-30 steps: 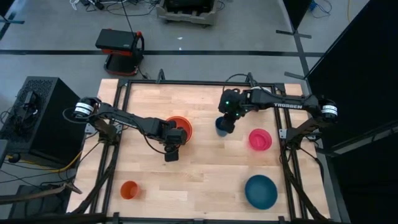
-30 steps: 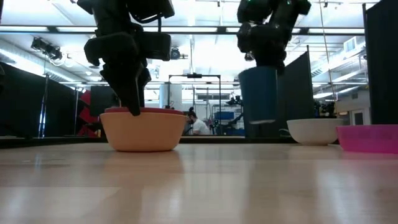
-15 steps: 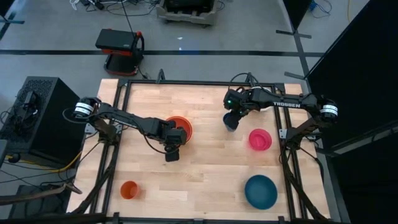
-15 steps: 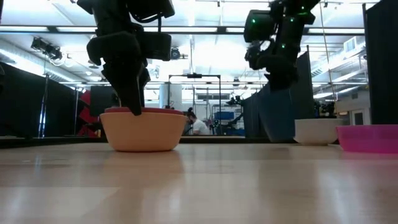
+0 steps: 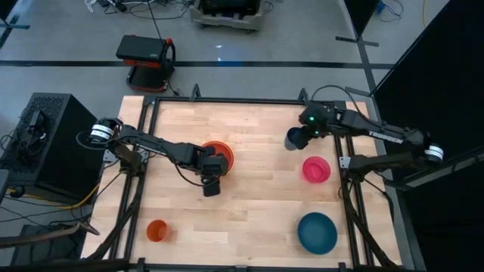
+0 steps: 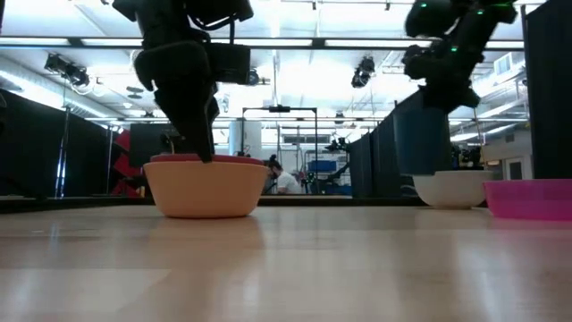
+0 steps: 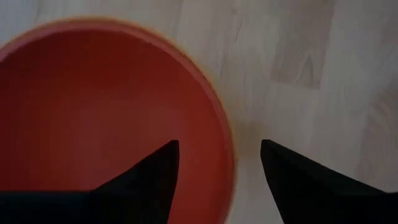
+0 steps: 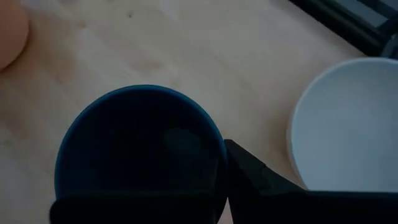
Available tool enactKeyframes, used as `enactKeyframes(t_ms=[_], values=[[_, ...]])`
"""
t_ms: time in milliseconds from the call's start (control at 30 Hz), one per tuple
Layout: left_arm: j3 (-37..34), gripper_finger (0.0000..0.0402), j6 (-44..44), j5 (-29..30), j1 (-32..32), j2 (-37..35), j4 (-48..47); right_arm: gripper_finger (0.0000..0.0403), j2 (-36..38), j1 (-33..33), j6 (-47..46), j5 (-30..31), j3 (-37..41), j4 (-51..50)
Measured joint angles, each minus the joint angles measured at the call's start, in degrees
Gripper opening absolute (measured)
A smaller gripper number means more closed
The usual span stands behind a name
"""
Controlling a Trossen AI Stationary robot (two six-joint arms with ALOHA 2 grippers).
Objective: Nest bowls inside each other
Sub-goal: Move the blue cup to the middle right of the table, then adjust the stacked bowls
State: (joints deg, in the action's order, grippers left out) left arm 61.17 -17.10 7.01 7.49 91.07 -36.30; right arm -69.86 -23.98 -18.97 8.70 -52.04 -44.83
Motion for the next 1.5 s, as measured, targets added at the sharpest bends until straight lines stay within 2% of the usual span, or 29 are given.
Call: enactKeyframes(t_ms=[200, 633, 1200, 1333, 1500], values=[[0.00, 0.0214, 0.04, 0.00, 0.00, 0.00, 1.72, 0.0000, 6.53, -1.91, -1.88, 0.67, 4.89, 2.05], [0.00, 0.0214, -1.58, -0.02, 0.00, 0.00, 2.19, 0.0004, 3.79, -2.30, -1.92, -1.91, 9.68, 5.83], [0.00, 0.0214, -1.52, -0.02, 0.00, 0.00, 2.19, 0.0134, 3.84, -2.34, -1.48, -3.08, 9.85, 8.99], [0.00, 0.0214, -1.31, -0.08, 0.00, 0.00, 2.15, 0.0176, 4.41, -2.34, -1.87, -3.91, 9.83, 9.68], [0.00, 0.0214, -0.56, -2.79, 0.00, 0.00, 2.01, 0.0214, 6.76, -2.76, -2.07, -4.41, 8.91, 10.04]])
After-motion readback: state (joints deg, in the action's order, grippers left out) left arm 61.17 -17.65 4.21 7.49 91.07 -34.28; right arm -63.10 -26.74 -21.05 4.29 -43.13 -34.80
